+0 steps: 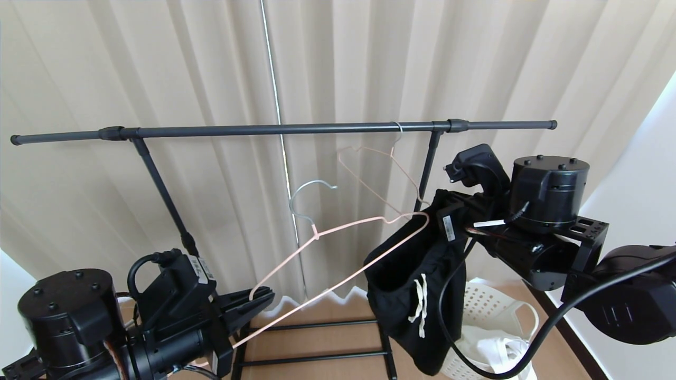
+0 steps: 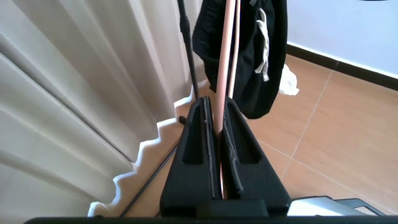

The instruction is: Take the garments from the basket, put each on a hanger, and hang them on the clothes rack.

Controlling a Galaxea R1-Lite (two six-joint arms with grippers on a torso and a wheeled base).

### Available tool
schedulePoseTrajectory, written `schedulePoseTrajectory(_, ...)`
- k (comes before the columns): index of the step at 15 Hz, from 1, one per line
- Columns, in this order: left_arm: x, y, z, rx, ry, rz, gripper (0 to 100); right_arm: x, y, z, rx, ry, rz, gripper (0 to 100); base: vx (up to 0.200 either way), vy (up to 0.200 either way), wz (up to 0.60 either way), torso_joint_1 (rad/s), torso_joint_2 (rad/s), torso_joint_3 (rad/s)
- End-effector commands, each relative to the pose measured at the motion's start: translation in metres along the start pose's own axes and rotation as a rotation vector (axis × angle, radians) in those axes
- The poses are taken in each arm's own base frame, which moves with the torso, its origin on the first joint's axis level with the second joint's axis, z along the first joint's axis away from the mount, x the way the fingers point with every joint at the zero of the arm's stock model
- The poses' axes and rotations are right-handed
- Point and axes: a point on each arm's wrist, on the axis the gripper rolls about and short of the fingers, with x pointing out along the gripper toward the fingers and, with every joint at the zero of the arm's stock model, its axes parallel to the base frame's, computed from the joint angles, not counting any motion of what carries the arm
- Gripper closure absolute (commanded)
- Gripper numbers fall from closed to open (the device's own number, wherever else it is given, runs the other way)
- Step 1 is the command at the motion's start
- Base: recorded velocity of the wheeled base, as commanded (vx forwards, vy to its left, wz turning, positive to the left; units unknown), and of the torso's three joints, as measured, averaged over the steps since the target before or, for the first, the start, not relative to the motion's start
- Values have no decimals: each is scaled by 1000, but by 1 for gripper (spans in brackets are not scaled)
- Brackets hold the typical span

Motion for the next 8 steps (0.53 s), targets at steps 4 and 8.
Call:
schedulePoseTrajectory(4,3,-5,2,7,-8,-27,100,4,2,-3,-5,9,0,100,0,0,0,0,0,0)
schedulePoseTrajectory(8,6,-6,5,9,-19,-37,100,5,2,0,0,1,-1,100,0,0,0,0,0,0)
